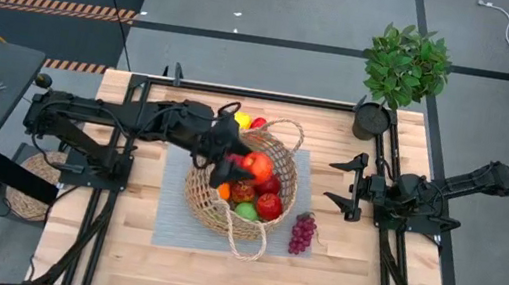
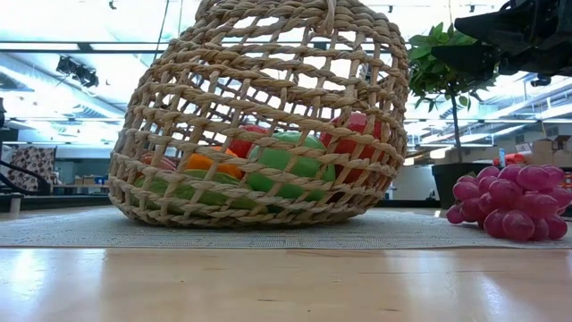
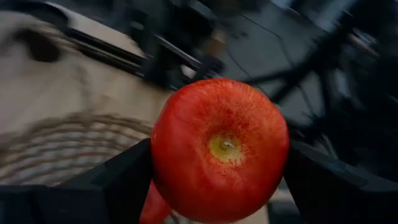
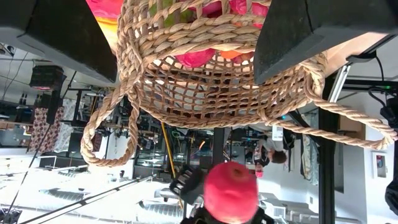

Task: Build produce basket
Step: Put the red apple into the mesh basket

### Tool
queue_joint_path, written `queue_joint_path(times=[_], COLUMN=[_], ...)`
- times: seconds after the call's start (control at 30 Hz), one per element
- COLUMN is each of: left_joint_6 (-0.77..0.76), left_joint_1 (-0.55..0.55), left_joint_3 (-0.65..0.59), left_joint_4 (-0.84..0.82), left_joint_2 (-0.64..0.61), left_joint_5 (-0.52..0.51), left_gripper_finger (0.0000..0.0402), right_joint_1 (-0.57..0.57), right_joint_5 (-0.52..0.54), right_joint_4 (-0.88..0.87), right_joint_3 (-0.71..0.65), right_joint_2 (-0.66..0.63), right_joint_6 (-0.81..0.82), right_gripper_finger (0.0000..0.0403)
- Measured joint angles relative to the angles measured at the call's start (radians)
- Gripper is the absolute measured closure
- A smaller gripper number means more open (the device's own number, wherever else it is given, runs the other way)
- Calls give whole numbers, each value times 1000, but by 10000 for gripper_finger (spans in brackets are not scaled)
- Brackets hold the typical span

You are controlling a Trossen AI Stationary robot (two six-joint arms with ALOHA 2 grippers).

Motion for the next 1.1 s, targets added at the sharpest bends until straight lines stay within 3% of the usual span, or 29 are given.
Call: queue_joint_path(times=[0.17,0.37,0.5,1.1], left_joint_6=[93,150,272,1282], left_joint_1=[24,41,42,40], left_joint_3=[0,0,0,0], left_joint_4=[-48,-84,-92,-97], left_joint_2=[0,0,0,1], left_joint_5=[137,141,118,34], left_gripper_finger=[76,76,76,76], right_joint_1=[0,0,0,0], right_joint_5=[0,0,0,0], right_joint_4=[0,0,0,0], right_joint_3=[0,0,0,0], right_joint_2=[0,0,0,0], right_joint_6=[0,0,0,0], right_gripper_finger=[23,23,23,23])
